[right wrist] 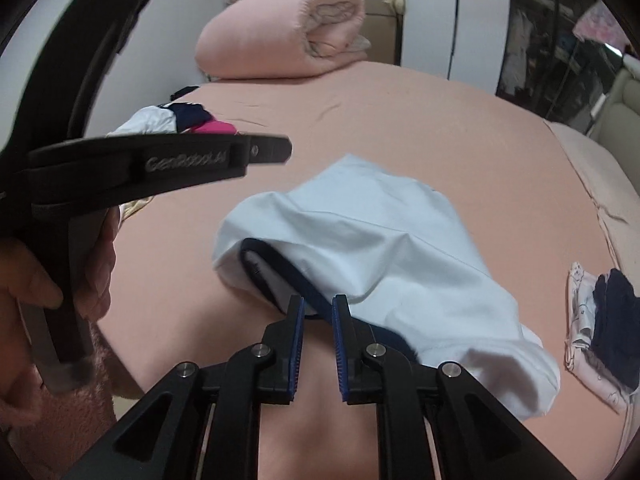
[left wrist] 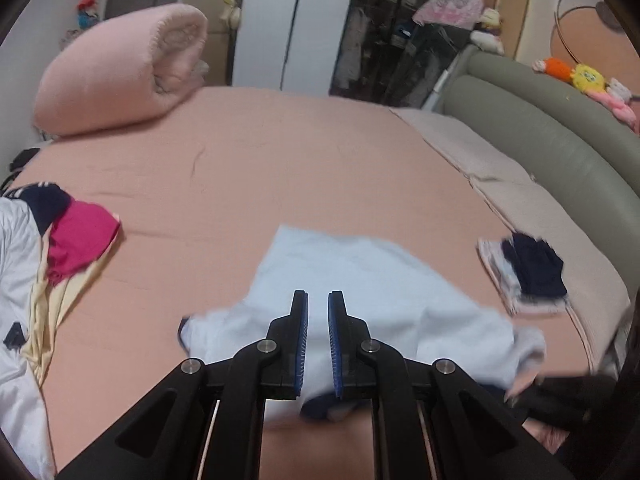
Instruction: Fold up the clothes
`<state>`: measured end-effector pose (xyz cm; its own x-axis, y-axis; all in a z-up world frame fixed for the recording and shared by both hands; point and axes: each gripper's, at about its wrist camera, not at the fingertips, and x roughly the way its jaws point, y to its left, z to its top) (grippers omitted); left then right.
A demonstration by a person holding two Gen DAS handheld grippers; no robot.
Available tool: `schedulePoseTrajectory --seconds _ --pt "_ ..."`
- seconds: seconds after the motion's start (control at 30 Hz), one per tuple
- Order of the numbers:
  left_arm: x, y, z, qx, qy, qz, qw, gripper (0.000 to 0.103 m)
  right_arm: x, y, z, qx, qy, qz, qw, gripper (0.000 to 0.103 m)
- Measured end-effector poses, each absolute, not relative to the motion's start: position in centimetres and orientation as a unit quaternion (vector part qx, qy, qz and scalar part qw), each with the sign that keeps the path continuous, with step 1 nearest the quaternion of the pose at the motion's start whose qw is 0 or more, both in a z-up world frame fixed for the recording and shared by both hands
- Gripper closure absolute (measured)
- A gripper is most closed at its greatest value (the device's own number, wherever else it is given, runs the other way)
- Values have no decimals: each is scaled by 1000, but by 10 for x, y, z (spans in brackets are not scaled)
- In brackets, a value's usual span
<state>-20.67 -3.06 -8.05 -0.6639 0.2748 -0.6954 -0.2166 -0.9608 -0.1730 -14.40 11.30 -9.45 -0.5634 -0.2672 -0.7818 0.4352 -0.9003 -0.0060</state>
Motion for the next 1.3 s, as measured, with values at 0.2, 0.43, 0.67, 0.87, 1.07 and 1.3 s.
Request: schedulePoseTrajectory --seconds 0.2,0.43,0.67,0.87,1.07,1.3 --pt "-179 -30 -130 -436 11 892 119 46 -119 131 -108 394 142 -896 147 57" --pt "-176 9 -149 -428 94 892 111 46 -140 144 -116 399 135 -902 92 57" --pt "-198 -11 -159 -419 84 904 20 78 -153 166 -108 392 82 -913 77 57" --pt "-208 -32 -113 -363 -2 931 34 81 -152 150 -91 362 78 -921 121 57" --pt "-221 -24 -95 -346 12 938 32 81 -164 135 -84 356 77 -924 117 57" --pt "-213 -23 -91 -347 10 937 30 81 -170 148 -80 358 66 -930 44 54"
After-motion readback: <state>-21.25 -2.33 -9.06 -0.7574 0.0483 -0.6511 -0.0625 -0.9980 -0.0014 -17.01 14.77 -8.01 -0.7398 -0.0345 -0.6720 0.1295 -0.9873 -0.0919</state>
